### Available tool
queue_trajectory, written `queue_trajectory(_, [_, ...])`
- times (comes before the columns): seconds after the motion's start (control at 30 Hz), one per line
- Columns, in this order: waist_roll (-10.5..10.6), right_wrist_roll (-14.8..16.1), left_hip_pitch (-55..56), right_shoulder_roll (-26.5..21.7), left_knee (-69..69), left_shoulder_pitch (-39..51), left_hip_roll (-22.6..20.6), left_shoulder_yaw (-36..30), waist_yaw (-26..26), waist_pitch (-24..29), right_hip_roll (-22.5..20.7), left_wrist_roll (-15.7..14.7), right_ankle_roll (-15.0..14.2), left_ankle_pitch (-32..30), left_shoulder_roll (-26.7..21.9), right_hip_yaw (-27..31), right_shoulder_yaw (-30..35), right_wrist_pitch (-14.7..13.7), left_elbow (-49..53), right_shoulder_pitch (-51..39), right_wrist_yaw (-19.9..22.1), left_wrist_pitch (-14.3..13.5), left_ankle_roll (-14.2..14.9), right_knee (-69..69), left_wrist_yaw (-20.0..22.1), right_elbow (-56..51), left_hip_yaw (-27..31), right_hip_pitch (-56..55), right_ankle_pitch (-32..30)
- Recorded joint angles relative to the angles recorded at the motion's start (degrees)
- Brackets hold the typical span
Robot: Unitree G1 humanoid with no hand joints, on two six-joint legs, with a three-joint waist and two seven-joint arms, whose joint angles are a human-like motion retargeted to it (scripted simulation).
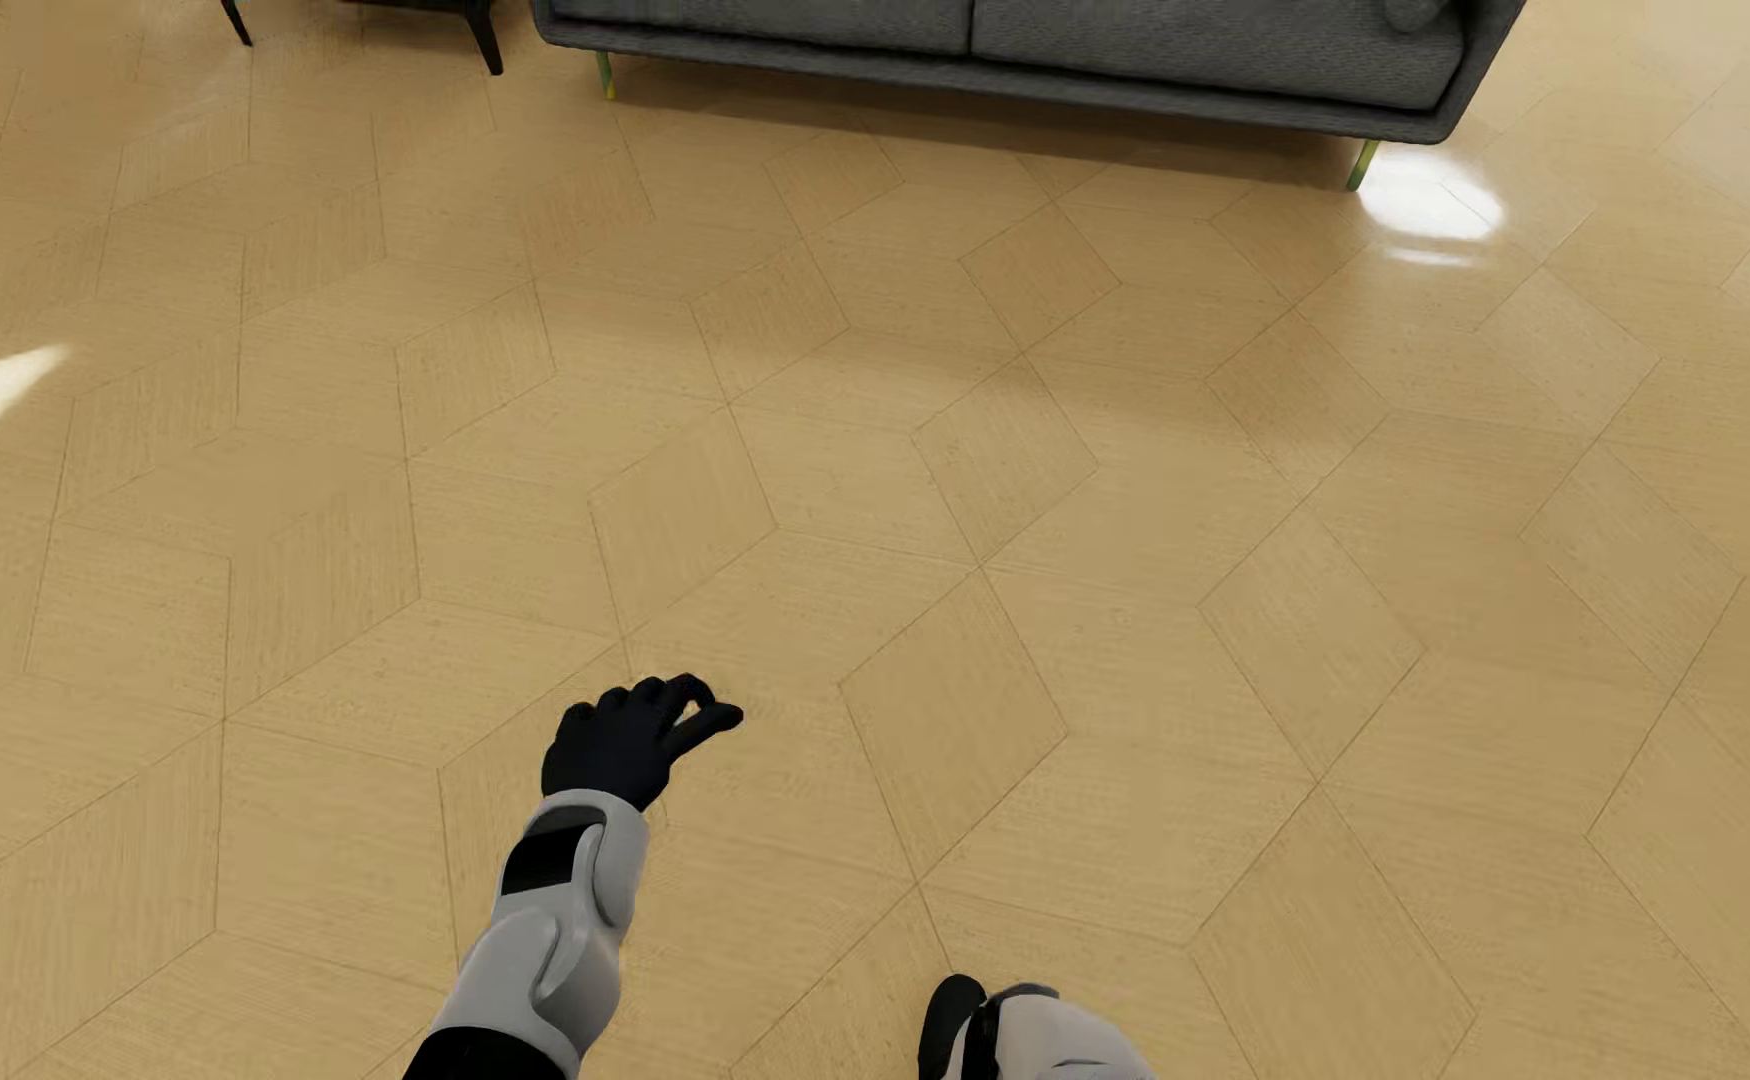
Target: Head to the sofa
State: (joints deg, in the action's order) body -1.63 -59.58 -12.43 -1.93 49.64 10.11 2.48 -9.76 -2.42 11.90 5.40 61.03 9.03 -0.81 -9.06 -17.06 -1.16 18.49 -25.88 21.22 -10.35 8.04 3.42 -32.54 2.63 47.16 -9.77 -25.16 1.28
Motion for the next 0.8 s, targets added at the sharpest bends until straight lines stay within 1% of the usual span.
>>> queue_trajectory(0.03, [1.01, 1.33, 5.27, 1.42, 12.18, -3.54, 3.62, -1.24, -0.02, 0.12, -1.09, 3.18, -0.37, -7.35, -0.73, -0.56, -2.41, -0.23, 1.51, -0.59, 1.27, 1.34, 1.08, -2.85, 0.96, -1.24, 0.56, 2.35, 4.49])
queue_trajectory(0.07, [1.93, 3.25, 11.21, 2.37, 21.28, -8.39, 5.32, -1.05, 0.11, 0.26, -2.34, 1.55, -0.93, -6.29, 0.46, -1.04, -4.85, -0.77, 5.85, -1.82, 3.02, 0.24, 0.12, -3.46, 2.22, -2.81, 2.25, 5.51, 7.72])
queue_trajectory(0.1, [2.54, 4.98, 17.02, 2.53, 27.08, -14.54, 5.91, -0.22, 0.44, 0.36, -3.34, -7.53, -1.62, -3.09, 3.83, -0.94, -6.62, -1.46, 12.41, -3.46, 4.87, -2.31, -1.47, -2.43, 2.25, -4.33, 3.21, 9.2, 9.94])
queue_trajectory(0.13, [2.85, 5.81, 22.27, 2.49, 29.74, -20.65, 6.61, -1.93, 1.09, 0.35, -4.33, -14.27, -2.31, -1.99, 5.17, -0.37, -7.03, -1.96, 20.67, -5.29, 6.82, -5.84, -1.6, -0.61, 1.89, -5.6, 3.23, 12.98, 11.48])
queue_trajectory(0.17, [2.99, 6.23, 26.9, 2.41, 29.52, -26.14, 7.51, -4.81, 2.01, 0.2, -5.29, -19.41, -2.95, -2.48, 5.08, 0.63, -6.72, -2.61, 29.9, -7.47, 8.47, -9.95, -0.88, 1.59, 2.02, -6.27, 2.7, 16.73, 12.65])
queue_trajectory(0.2, [3.03, 6.72, 31.13, 2.07, 26.65, -29.2, 7.85, -8.83, 3.05, -0.02, -6.11, -25.7, -3.52, -2.73, 5.01, 1.69, -5.59, -3.7, 38.61, -9.42, 9.42, -14.65, -1.32, 4.04, 1.89, -7.21, 2.24, 20.44, 13.61])
queue_trajectory(0.23, [3.01, 6.79, 34.65, 1.13, 21.28, -29.4, 7.76, -13.55, 4.08, -0.27, -6.63, -33.21, -4.07, -2.05, 4.23, 2.69, -3.39, -4.83, 46.26, -11.38, 9.36, -18.1, -1.98, 6.2, 0.8, -8.06, 1.75, 23.95, 14.65])
queue_trajectory(0.27, [3.01, 6.54, 37.33, -0.13, 13.36, -26.74, 7.89, -17.49, 4.95, -0.57, -7.0, -38.88, -4.6, -2.07, 2.85, 3.56, -0.59, -5.58, 52.95, -13.66, 8.77, -20.84, -2.45, 7.82, -0.05, -8.85, 1.04, 27.06, 15.8])
queue_trajectory(0.3, [3.04, 6.01, 38.71, -1.5, 2.44, -22.17, 7.95, -20.16, 5.59, -0.91, -7.28, -42.39, -5.18, -1.55, 1.8, 4.4, 2.5, -6.26, 58.29, -16.28, 8.0, -22.55, -3.07, 9.0, -0.6, -9.52, -0.07, 29.83, 17.08])
queue_trajectory(0.33, [3.11, 5.11, 38.26, -2.88, -11.91, -17.02, 7.91, -21.89, 6.0, -1.28, -7.56, -44.96, -5.8, -1.65, 1.54, 5.21, 5.53, -6.53, 62.16, -19.17, 7.55, -22.59, -2.47, 10.21, -0.52, -9.77, -2.0, 32.53, 18.15])
queue_trajectory(0.37, [3.17, 4.32, 36.28, -4.24, -28.99, -11.96, 6.55, -22.83, 6.2, -1.7, -7.78, -46.25, -6.33, -2.55, 2.18, 6.1, 8.45, -6.33, 64.68, -22.63, 6.71, -21.02, -2.21, 12.41, 0.45, -9.28, -3.18, 35.64, 18.45])
queue_trajectory(0.4, [3.15, 3.66, 35.54, -5.13, -40.69, -7.59, 4.8, -23.55, 6.26, -1.98, -7.9, -47.38, -7.02, -0.52, 2.65, 7.04, 10.83, -5.91, 66.42, -25.54, 6.23, -19.22, -0.37, 14.49, 1.43, -8.8, -2.39, 39.07, 18.67])
queue_trajectory(0.43, [3.07, 3.16, 35.83, -5.75, -44.64, -3.65, 3.58, -24.09, 6.06, -2.14, -7.84, -48.42, -7.73, 1.73, 2.92, 7.39, 12.37, -5.61, 67.29, -27.64, 6.11, -17.49, 5.31, 14.82, 2.04, -8.76, -2.03, 41.95, 19.14])
queue_trajectory(0.47, [2.84, 3.6, 36.55, -6.02, -41.39, -0.17, 2.64, -24.46, 5.76, -2.19, -7.42, -49.13, -8.12, -0.66, 3.2, 7.09, 12.06, -4.98, 67.15, -28.37, 6.6, -16.51, 4.11, 13.06, 2.47, -9.68, -1.98, 44.54, 19.41])
queue_trajectory(0.5, [2.43, 4.8, 37.23, -5.89, -36.27, 1.95, 1.18, -24.79, 5.65, -2.17, -6.41, -49.53, -8.33, -5.35, 3.63, 6.63, 10.62, -4.34, 66.5, -27.7, 7.61, -15.92, -2.21, 11.11, 2.96, -11.36, -0.61, 46.58, 17.56])
queue_trajectory(0.53, [1.87, 6.73, 36.94, -5.28, -31.41, 2.46, 0.12, -25.15, 5.67, -2.1, -5.12, -50.4, -7.66, -10.7, 4.19, 6.67, 8.86, -4.19, 65.86, -25.98, 8.92, -15.58, -4.26, 7.09, 3.79, -13.36, 0.43, 47.71, 13.86])
queue_trajectory(0.57, [1.14, 9.13, 36.84, -4.62, -25.55, 1.84, -0.16, -25.15, 5.77, -1.89, -2.94, -50.34, -7.81, -9.27, 4.66, 6.96, 7.16, -4.21, 65.53, -23.64, 9.77, -15.44, -7.52, -0.51, 4.65, -15.09, -0.51, 46.38, 7.94])
queue_trajectory(0.6, [0.24, 11.59, 35.82, -3.95, -20.57, 0.58, -0.38, -24.56, 5.97, -1.59, 0.22, -47.97, -7.56, -4.35, 4.97, 7.02, 5.86, -4.29, 65.54, -21.02, 10.03, -15.81, -7.81, -11.73, 5.86, -16.34, -1.97, 42.96, 2.65])
queue_trajectory(0.63, [-0.78, 12.66, 33.51, -3.64, -18.36, -0.89, -0.78, -23.89, 6.0, -1.33, 4.12, -44.36, -8.35, -0.32, 5.2, 7.66, 5.61, -3.93, 65.74, -18.73, 9.58, -16.67, -7.85, -23.64, 7.34, -16.75, -3.61, 37.62, -4.78])
queue_trajectory(0.67, [-1.85, 11.79, 30.6, -3.71, -17.99, -1.92, -1.68, -23.71, 5.71, -1.12, 7.39, -41.74, -7.48, 2.82, 5.43, 8.86, 6.28, -3.57, 66.05, -16.26, 9.11, -17.0, -7.68, -33.05, 7.78, -16.84, -4.99, 31.67, -6.51])
queue_trajectory(0.7, [-2.74, 10.34, 27.25, -3.77, -18.83, -2.58, -2.6, -23.79, 5.13, -0.99, 8.64, -39.34, -5.35, 5.1, 5.52, 9.91, 6.99, -3.34, 65.99, -13.9, 8.53, -17.17, -7.6, -39.54, 8.15, -16.53, -5.52, 25.86, -2.13])
queue_trajectory(0.73, [-3.29, 8.98, 23.92, -3.69, -20.26, -2.71, -3.53, -23.93, 4.34, -0.93, 9.75, -36.63, -4.51, 6.75, 5.79, 9.73, 7.18, -2.79, 65.6, -11.41, 7.98, -17.3, -7.44, -43.43, 9.08, -15.88, -5.34, 20.44, -0.25])
queue_trajectory(0.77, [-3.6, 8.22, 20.59, -3.77, -22.17, -2.26, -4.53, -24.8, 3.37, -0.94, 10.67, -34.81, -4.72, 8.01, 6.14, 8.91, 6.64, -2.05, 64.65, -9.15, 7.26, -17.36, -7.2, -44.6, 10.03, -15.05, -4.77, 15.51, -0.56])
queue_trajectory(0.8, [-3.74, 8.33, 17.26, -3.58, -24.28, -1.96, -5.53, -25.21, 2.35, -1.01, 10.8, -32.81, -4.72, 9.21, 6.44, 8.09, 5.4, -1.38, 64.05, -6.6, 6.73, -17.08, -6.92, -43.26, 10.86, -14.21, -4.09, 11.0, -0.73])
